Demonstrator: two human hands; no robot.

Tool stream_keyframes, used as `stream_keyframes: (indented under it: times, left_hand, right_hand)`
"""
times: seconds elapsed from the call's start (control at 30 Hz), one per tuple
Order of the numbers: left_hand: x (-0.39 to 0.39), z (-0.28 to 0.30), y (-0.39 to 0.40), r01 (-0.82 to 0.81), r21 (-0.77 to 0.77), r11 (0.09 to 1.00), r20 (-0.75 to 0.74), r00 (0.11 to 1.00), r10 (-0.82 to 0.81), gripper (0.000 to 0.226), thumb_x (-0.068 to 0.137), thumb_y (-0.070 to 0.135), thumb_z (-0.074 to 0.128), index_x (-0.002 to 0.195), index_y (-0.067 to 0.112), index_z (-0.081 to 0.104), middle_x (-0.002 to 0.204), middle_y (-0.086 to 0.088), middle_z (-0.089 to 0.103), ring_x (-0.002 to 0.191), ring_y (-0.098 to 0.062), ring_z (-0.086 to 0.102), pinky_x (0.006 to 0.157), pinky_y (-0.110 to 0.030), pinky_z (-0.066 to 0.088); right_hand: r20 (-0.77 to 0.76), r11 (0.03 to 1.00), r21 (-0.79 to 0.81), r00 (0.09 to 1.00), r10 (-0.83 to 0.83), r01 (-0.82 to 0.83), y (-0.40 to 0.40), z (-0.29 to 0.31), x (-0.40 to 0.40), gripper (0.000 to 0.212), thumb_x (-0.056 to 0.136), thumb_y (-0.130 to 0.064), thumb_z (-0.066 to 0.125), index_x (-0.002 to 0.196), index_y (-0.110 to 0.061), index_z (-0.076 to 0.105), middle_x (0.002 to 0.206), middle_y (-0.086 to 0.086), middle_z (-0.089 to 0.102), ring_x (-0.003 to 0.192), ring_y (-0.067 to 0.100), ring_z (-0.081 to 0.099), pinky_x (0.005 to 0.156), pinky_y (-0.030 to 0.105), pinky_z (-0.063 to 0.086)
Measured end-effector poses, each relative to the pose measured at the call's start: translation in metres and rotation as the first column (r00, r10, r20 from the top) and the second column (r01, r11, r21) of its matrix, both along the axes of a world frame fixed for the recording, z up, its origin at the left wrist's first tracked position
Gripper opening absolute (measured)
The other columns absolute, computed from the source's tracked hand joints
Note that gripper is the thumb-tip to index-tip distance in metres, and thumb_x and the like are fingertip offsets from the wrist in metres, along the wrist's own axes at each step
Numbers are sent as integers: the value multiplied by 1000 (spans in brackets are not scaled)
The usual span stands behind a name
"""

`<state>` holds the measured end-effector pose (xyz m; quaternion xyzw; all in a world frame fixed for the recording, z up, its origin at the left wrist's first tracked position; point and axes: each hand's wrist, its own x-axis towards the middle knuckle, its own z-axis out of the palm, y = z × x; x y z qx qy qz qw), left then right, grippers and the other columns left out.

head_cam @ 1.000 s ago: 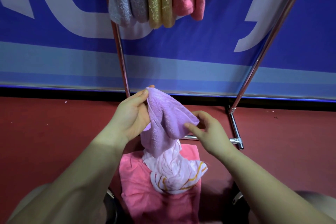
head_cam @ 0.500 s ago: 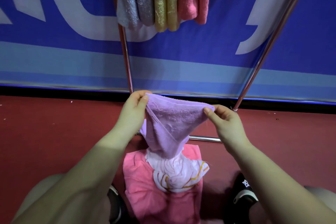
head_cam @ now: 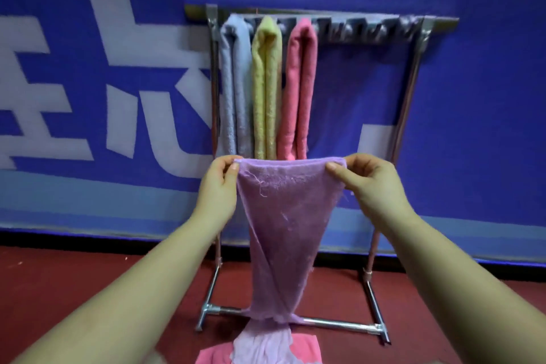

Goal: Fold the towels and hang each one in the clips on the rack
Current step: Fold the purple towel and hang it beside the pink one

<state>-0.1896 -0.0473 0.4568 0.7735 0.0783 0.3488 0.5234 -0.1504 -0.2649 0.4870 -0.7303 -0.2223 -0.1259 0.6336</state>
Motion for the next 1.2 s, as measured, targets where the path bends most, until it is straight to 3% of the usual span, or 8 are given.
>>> stream_keyframes:
  times: [0.17, 0.33, 0.47, 0.57, 0.8, 1.0, 1.1, 1.2]
  left_hand:
    - [-35, 116, -20, 64, -57, 996, 324, 945, -43, 20, 99, 19, 39, 95, 28, 55, 95, 10, 62, 87, -2, 57, 79, -15, 46]
    - [-44, 148, -28, 50, 28, 998, 235, 970, -55, 22, 99, 23, 36, 111, 15, 54, 98, 5, 59, 85, -5, 54, 74, -19, 43]
    - [-54, 130, -31, 248, -185, 951, 115, 966, -230, 26, 99, 22, 38, 108, 15, 62, 103, -6, 67, 94, -18, 62, 84, -31, 50]
    - [-65, 111, -36, 402, -395, 826, 125, 914, -385, 28, 99, 14, 37, 104, 6, 63, 91, -10, 69, 82, -18, 65, 75, -28, 55]
    - [-63, 15, -44, 161, -501, 850, -74, 971, -228, 29, 97, 8, 41, 85, 11, 67, 77, -4, 70, 76, -18, 61, 79, -32, 50]
    - [-63, -53, -50, 57, -730, 681, -145, 961, -237, 25, 95, 5, 45, 82, 8, 66, 62, 2, 72, 55, -5, 66, 57, -18, 54]
    - [-63, -71, -59, 19, -773, 634, -132, 973, -190, 23, 94, 7, 48, 81, 9, 66, 60, 4, 71, 54, -4, 65, 56, -17, 53]
    - [-62, -85, -69, -19, -784, 620, -122, 985, -124, 28, 93, 10, 50, 72, 14, 68, 62, 4, 71, 59, -6, 66, 61, -19, 54]
  right_hand:
    - [219, 981, 192, 976, -23, -20, -17, 104, -37, 23, 82, -19, 70, 63, -17, 57, 47, -14, 52, 48, 0, 43, 50, 17, 41]
    - [183, 982, 188, 982, -39, 4, -25, 128, -49, 16, 85, -19, 67, 71, -15, 62, 60, -5, 57, 49, -3, 48, 53, 18, 46]
    - [84, 981, 196, 996, -30, 13, -36, 106, -50, 18, 86, -23, 66, 70, -16, 63, 54, -12, 53, 53, 2, 45, 51, 20, 43]
    - [26, 978, 207, 999, -19, 14, -41, 83, -52, 18, 88, -23, 63, 71, -16, 63, 49, -15, 54, 47, -2, 43, 41, 14, 39]
    - [-227, 996, 58, 972, -59, 74, -37, -10, -45, 21, 86, -23, 66, 66, -15, 62, 46, -13, 52, 42, 0, 42, 39, 10, 38]
    - [-374, 983, -68, 909, -185, 172, -33, -79, -36, 29, 82, -28, 69, 63, -9, 59, 50, -2, 51, 45, 9, 42, 47, 19, 39]
    - [-397, 968, -69, 884, -247, 239, -26, -99, -36, 33, 79, -34, 70, 75, -2, 62, 63, 6, 58, 58, 16, 49, 61, 34, 49]
    - [-366, 955, -42, 885, -289, 294, -11, -107, -45, 28, 80, -30, 69, 77, -3, 62, 66, 5, 61, 60, 15, 50, 65, 28, 52]
